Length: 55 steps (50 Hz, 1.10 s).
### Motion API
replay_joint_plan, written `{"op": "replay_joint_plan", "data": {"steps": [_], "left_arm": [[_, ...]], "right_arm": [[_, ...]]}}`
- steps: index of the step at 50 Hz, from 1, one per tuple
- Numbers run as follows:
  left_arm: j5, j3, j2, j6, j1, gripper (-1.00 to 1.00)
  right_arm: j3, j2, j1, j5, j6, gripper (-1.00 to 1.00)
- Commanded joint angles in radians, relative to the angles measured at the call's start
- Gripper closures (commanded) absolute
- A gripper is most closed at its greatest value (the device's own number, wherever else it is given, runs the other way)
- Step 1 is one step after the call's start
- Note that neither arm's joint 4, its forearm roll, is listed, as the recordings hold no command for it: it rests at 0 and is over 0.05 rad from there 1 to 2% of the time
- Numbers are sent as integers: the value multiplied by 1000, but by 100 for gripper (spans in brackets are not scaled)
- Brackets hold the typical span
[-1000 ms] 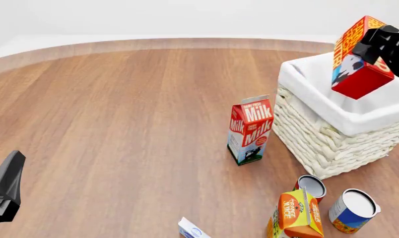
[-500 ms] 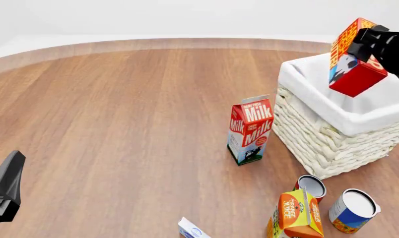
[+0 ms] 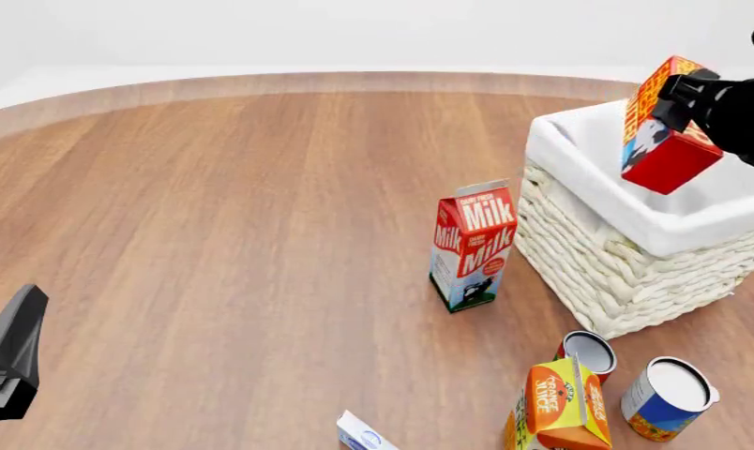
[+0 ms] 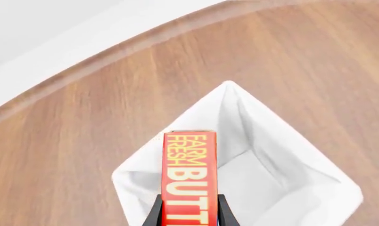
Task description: Pick up the cream cheese box and the butter, and put them in the basket.
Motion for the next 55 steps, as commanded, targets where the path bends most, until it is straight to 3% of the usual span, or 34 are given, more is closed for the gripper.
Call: {"op": "replay_joint_plan", "data": {"steps": [1,55], "left_arm": [[0,0,0,0,0,-100],[0,0,0,0,0,-100]], "right_arm": [[-8,28,-11,-39,11,100],[11,81,-32,-98,17,100]]}}
